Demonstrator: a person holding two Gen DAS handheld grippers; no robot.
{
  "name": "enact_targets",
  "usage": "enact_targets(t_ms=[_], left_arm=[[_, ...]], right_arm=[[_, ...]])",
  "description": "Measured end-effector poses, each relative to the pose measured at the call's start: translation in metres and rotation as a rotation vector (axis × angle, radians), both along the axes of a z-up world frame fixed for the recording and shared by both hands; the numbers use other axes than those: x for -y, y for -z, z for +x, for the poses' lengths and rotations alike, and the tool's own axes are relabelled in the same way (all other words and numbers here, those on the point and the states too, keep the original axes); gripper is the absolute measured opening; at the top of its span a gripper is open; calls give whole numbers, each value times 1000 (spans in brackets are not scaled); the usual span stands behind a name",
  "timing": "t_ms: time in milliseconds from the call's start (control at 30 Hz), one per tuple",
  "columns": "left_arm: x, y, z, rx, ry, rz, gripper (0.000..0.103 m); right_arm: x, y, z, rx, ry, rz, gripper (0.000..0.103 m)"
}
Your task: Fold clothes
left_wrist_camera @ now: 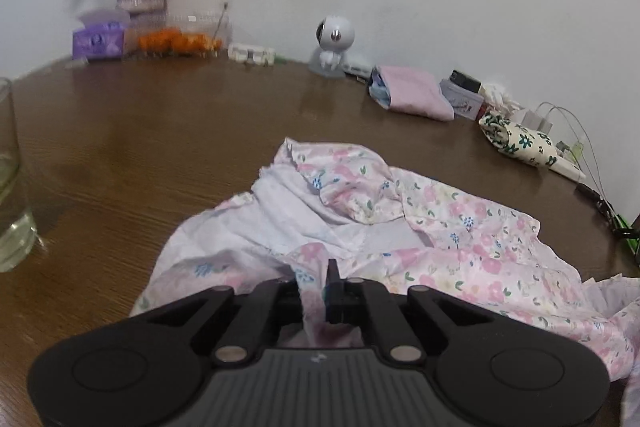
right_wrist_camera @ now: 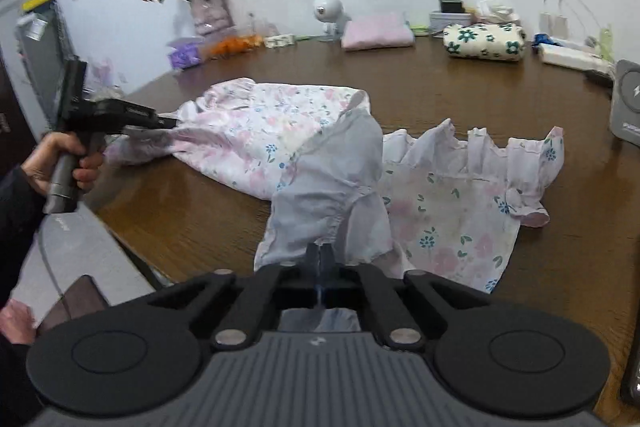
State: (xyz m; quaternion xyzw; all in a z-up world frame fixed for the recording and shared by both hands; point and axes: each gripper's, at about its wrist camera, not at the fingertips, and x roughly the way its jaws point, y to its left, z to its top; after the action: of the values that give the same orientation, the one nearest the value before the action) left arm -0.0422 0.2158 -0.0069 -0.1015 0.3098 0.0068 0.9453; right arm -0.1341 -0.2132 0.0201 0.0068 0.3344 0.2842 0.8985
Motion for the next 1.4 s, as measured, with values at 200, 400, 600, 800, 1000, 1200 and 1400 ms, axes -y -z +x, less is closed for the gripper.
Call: enact_targets(t_ms=[200,400,600,800,1000,1200,1400], left_arm=[[-9,-18,-46,44,-68,9,3],[-2,-39,-71,103,-57,51,10],[22,-42,-47,110,41,100,22],[41,-23,-23,65,75,122,26],[42,-8,-13,-21,29,173,19],[30,-17,-23,-9,19,123,18],[36,-60,-9,82,188,76,64]], right_arm=[[49,-33,25,180,215,-267,1],[14,-57,-12,232,-58,-83,66],[-48,11,-28,171,-201,-164,41],[-35,25,-8,104,-127,-133,3],[45,-22,5,149,31,-59,0],[75,-63,2,272,227,-105,15],[-46,-22,-12,217,-147,-88,53]])
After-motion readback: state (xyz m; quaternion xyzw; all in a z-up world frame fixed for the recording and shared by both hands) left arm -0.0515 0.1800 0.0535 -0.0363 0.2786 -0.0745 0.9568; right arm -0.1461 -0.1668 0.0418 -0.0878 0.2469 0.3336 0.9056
